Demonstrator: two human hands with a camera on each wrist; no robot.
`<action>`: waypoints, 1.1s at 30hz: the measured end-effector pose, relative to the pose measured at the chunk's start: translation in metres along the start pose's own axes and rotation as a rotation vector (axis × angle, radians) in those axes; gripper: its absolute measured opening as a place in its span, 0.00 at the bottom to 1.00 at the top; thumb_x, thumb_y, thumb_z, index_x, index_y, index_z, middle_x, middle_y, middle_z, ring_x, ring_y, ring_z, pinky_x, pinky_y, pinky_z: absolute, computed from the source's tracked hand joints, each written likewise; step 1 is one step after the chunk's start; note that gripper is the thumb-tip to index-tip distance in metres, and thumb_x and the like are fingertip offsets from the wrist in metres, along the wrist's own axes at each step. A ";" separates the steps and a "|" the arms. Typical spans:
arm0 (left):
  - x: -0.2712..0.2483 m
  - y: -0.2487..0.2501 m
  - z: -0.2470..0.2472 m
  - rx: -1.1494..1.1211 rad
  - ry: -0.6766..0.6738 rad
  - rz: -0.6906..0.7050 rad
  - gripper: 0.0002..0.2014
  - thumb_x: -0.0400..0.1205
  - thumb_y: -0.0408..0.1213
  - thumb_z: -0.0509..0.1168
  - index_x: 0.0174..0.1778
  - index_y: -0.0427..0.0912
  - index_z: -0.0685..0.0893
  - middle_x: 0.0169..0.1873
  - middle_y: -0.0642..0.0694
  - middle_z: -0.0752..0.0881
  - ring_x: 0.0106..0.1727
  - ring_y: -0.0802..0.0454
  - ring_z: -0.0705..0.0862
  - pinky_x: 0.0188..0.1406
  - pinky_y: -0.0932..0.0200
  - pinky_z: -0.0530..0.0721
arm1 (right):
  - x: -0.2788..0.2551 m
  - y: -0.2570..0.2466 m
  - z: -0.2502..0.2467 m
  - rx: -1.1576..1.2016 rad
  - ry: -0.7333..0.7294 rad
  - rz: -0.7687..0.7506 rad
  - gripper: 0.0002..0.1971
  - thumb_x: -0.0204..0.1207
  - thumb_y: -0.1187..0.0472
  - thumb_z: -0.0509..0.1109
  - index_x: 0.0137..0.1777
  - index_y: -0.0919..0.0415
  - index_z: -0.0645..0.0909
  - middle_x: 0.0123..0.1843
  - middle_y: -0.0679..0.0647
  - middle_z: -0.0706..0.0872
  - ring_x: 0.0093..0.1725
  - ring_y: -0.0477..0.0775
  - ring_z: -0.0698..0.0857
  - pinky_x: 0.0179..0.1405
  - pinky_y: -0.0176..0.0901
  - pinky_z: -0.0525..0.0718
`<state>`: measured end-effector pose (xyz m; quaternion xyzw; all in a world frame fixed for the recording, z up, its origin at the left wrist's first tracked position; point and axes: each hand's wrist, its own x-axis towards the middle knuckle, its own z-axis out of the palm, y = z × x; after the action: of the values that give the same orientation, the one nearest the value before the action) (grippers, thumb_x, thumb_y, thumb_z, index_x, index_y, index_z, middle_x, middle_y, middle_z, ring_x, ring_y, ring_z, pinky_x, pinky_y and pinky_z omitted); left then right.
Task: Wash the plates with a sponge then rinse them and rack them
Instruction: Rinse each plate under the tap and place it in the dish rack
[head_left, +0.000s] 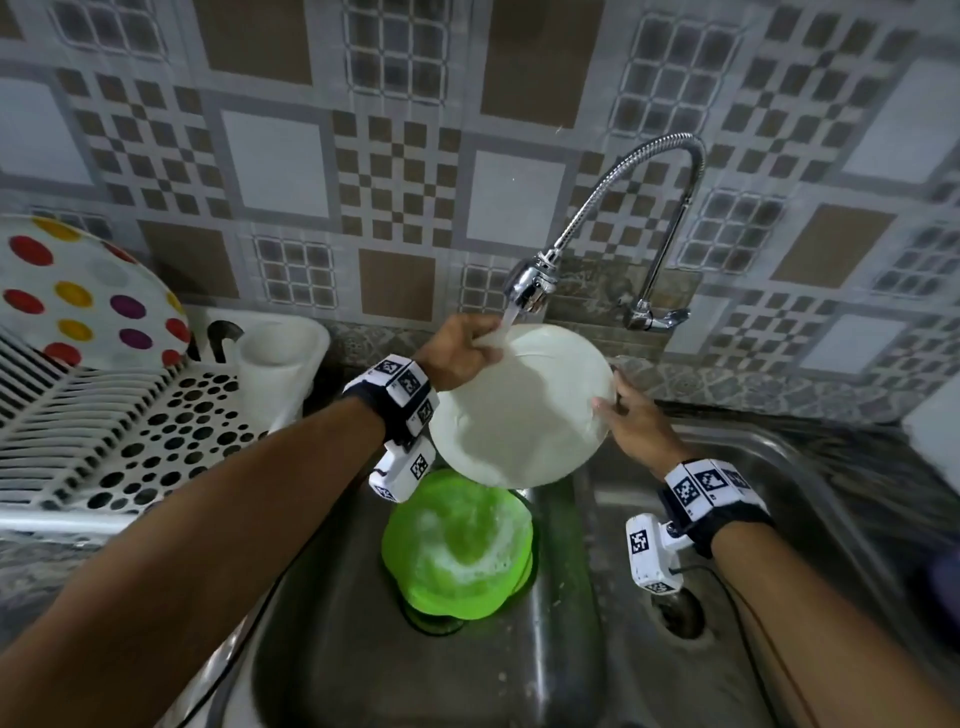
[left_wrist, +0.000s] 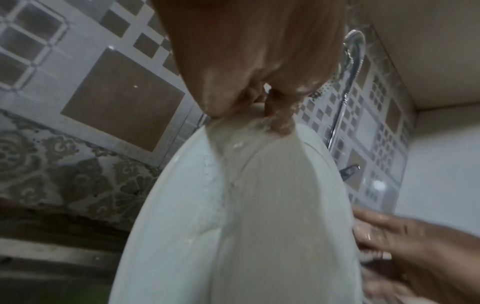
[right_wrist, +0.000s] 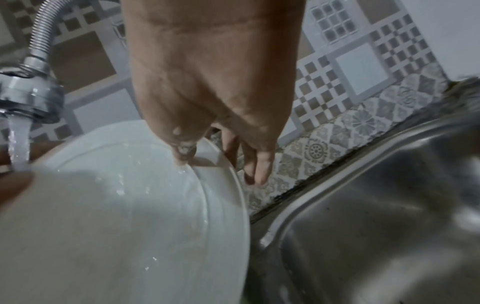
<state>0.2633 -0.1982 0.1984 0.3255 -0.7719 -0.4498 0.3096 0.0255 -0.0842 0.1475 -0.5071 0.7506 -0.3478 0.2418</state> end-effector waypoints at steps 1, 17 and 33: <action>0.002 0.001 0.001 -0.036 0.005 -0.010 0.14 0.80 0.23 0.64 0.59 0.38 0.84 0.46 0.50 0.87 0.45 0.59 0.86 0.44 0.65 0.87 | -0.002 0.005 -0.001 0.045 0.003 0.020 0.32 0.78 0.50 0.66 0.81 0.53 0.60 0.79 0.51 0.69 0.74 0.53 0.72 0.72 0.45 0.69; -0.059 -0.093 -0.044 -0.262 0.433 -0.240 0.22 0.75 0.25 0.68 0.61 0.51 0.86 0.57 0.43 0.88 0.59 0.42 0.86 0.59 0.46 0.86 | 0.016 -0.052 0.049 0.060 -0.186 -0.273 0.27 0.79 0.64 0.67 0.77 0.55 0.66 0.75 0.47 0.73 0.73 0.48 0.74 0.76 0.48 0.69; -0.087 -0.118 -0.027 -0.010 0.546 -0.323 0.21 0.75 0.38 0.70 0.65 0.47 0.81 0.60 0.43 0.87 0.62 0.43 0.84 0.64 0.42 0.82 | 0.020 -0.098 0.076 0.220 -0.177 -0.281 0.22 0.75 0.68 0.71 0.69 0.61 0.76 0.65 0.52 0.84 0.61 0.49 0.83 0.58 0.38 0.83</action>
<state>0.3624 -0.1882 0.0874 0.5510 -0.5964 -0.3931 0.4314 0.1302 -0.1481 0.1734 -0.6060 0.6059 -0.4121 0.3096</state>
